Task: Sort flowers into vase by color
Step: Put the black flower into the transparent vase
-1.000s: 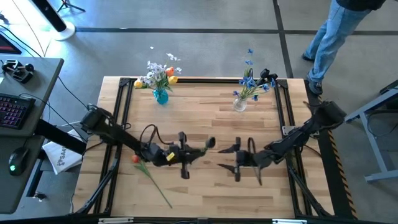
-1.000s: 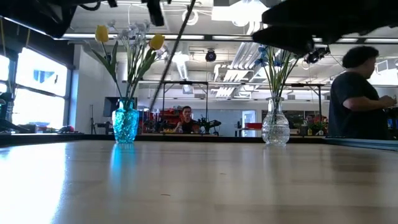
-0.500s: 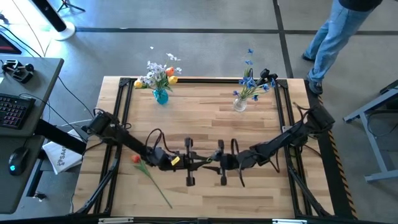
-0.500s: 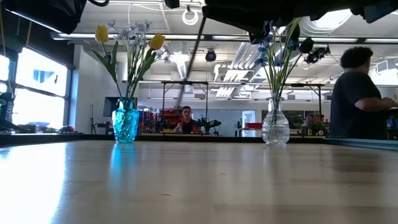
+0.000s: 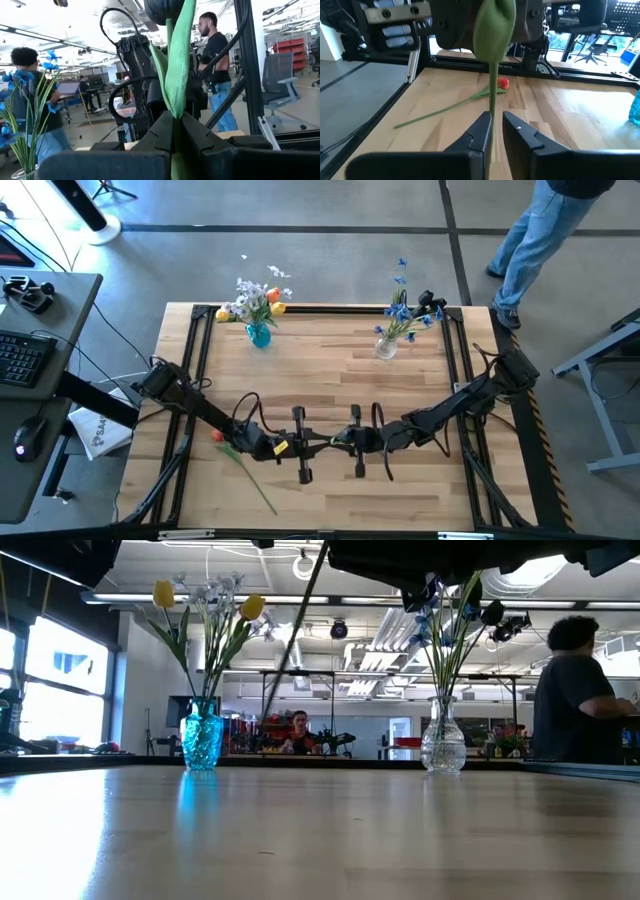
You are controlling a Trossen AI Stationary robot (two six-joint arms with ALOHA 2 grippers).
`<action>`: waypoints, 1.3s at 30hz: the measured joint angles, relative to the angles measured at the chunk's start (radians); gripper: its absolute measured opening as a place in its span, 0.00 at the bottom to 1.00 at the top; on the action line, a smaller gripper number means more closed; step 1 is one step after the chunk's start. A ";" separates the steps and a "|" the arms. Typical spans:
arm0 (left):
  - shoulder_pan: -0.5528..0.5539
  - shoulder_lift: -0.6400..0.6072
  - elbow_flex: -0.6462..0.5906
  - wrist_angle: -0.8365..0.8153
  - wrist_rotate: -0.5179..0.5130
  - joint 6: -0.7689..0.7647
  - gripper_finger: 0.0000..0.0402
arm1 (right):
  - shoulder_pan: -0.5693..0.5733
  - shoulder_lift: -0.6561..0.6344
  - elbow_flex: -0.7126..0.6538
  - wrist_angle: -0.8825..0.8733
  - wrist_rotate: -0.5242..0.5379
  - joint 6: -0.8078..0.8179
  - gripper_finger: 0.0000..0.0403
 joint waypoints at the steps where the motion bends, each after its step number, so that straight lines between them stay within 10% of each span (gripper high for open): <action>1: 0.000 0.000 0.000 0.000 0.000 0.000 0.01 | 0.000 0.000 0.000 -0.003 0.000 0.000 0.12; 16: 0.002 0.000 0.000 -0.011 0.034 -0.037 0.01 | 0.003 0.000 -0.001 0.157 -0.050 -0.025 0.44; 29: 0.000 0.000 0.000 -0.017 0.032 -0.059 0.01 | 0.022 -0.001 -0.001 0.204 -0.042 -0.087 0.09; 39: -0.009 -0.001 0.000 -0.191 -0.163 -0.168 0.19 | 0.076 -0.159 -0.016 -0.178 0.232 -0.018 0.01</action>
